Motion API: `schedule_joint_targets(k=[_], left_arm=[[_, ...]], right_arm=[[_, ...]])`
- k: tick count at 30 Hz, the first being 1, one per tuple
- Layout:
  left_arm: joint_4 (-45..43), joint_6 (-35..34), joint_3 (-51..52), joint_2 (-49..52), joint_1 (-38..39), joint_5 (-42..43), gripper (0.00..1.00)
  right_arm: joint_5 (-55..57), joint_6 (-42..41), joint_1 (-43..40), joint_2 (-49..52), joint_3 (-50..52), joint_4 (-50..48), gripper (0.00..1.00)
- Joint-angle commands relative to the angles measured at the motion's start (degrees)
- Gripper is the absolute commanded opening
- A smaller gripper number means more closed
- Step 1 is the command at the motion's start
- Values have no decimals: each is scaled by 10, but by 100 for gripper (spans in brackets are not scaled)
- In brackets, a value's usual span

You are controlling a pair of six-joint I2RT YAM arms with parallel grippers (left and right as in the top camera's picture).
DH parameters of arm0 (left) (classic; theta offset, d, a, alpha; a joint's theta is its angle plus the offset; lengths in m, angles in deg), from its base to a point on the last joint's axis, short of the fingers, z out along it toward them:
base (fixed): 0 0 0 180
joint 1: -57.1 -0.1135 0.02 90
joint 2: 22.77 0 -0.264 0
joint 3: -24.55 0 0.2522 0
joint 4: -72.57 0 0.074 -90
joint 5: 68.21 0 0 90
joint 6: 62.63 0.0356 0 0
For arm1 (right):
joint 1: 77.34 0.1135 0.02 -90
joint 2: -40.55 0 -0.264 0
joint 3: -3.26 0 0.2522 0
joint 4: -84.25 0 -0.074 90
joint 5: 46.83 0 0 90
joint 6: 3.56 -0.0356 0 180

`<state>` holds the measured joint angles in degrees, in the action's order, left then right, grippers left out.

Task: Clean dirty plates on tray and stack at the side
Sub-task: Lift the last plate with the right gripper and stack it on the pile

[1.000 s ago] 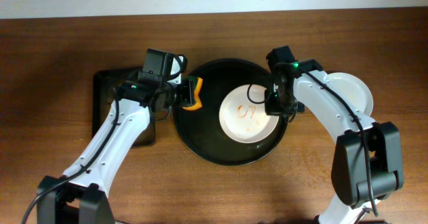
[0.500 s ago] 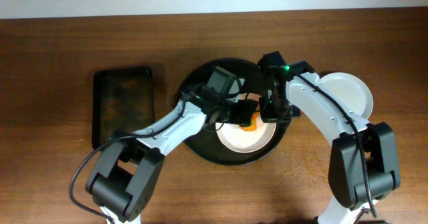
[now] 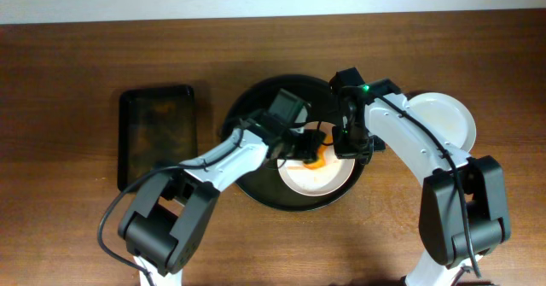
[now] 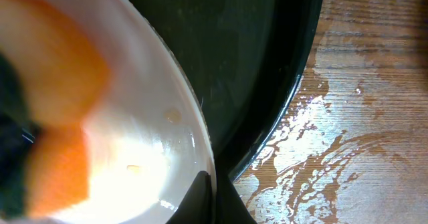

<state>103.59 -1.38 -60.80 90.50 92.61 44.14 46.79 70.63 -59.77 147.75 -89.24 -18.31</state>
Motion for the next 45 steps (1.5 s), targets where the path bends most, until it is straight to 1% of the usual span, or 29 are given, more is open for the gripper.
schedule_joint_targets(k=[1,6,10,13,14,16,18,20,22,24,27,28,31,36,38,45], left_arm=[[17,1,2,20,-28,-29,1],[21,14,2,6,-64,-34,1],[48,21,2,-63,-72,-98,0],[77,26,2,-113,-71,-97,1],[92,24,2,-117,-66,-90,1],[127,-13,2,-117,-61,-86,1],[144,-12,2,-117,-62,-87,1],[148,19,2,-126,-68,-112,0],[170,19,2,-162,-84,-178,1],[203,19,2,-211,-119,-228,1],[241,19,2,-249,-162,-233,0],[256,18,2,-252,-184,-232,1],[270,18,2,-252,-214,-232,1],[274,18,2,-252,-222,-233,0],[274,18,2,-252,-222,-233,1],[274,18,2,-252,-222,-233,1]], right_arm=[[-3,6,5,-8,-3,2,4],[-3,6,5,-8,-3,5,4],[-3,6,5,-8,-3,4,4],[-3,6,5,-8,-3,5,4],[-3,6,5,-8,-3,4,4],[-3,6,5,-8,-3,5,4],[1,6,4,-8,-3,4,4],[38,4,4,-8,-5,4,4],[98,3,4,-11,-30,17,4],[161,4,5,-29,-79,31,4],[237,6,5,-74,-141,31,4],[253,23,6,-91,-155,23,4],[304,51,30,-112,-160,5,4],[470,51,146,-113,-160,-10,4],[521,51,173,-113,-160,-9,4],[531,49,181,-113,-160,-9,4]])
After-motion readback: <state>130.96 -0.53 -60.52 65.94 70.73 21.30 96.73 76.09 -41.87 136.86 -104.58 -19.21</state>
